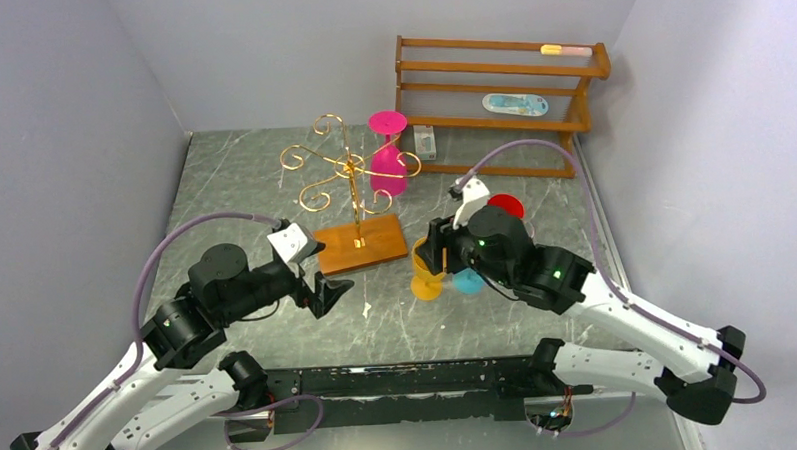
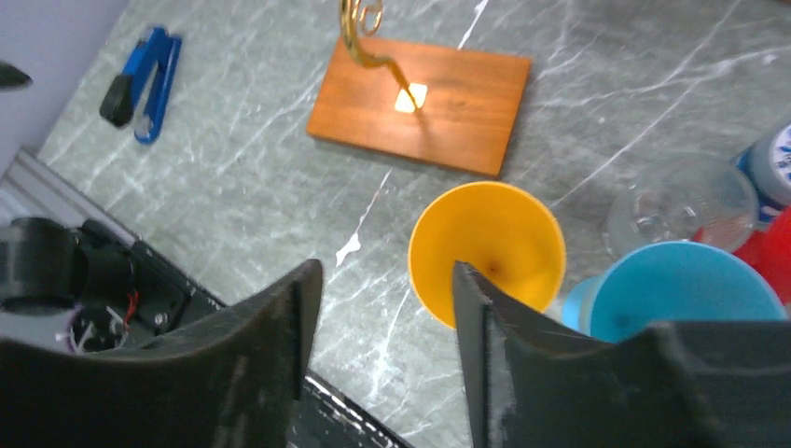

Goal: Take the wine glass off the wine glass rack
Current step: Place the wine glass at the center of the board.

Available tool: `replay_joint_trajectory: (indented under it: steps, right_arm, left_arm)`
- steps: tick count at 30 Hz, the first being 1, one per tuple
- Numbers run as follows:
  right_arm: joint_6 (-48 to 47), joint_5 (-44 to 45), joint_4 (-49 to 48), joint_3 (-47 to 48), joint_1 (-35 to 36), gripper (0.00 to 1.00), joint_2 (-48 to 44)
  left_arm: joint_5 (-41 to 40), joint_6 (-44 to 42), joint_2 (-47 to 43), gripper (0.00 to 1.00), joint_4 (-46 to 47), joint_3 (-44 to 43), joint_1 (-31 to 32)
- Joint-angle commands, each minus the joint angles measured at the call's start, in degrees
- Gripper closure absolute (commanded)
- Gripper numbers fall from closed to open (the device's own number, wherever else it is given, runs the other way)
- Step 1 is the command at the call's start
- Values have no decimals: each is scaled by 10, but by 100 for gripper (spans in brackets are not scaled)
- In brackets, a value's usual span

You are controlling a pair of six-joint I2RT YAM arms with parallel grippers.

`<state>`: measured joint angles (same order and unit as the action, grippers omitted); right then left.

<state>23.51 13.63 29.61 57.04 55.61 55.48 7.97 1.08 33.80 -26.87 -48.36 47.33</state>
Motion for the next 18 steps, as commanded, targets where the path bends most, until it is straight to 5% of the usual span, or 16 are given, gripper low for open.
replay_joint_trajectory:
  steps: [1,5,13,18]
  right_arm:
    - [51,89,6,22,-2,37,-29]
    - [48,53,22,72,-45,34,-5]
    - [102,-233,6,159,-256,32,100]
    - [148,-205,-26,214,-282,28,141]
  left_arm:
    - [-22,15,-4,3,2,-15,-2]
    - [-26,14,-3,3,-8,-19,-3]
    - [-21,27,4,3,-7,-15,-2]
    - [-30,64,45,3,-20,-42,-3]
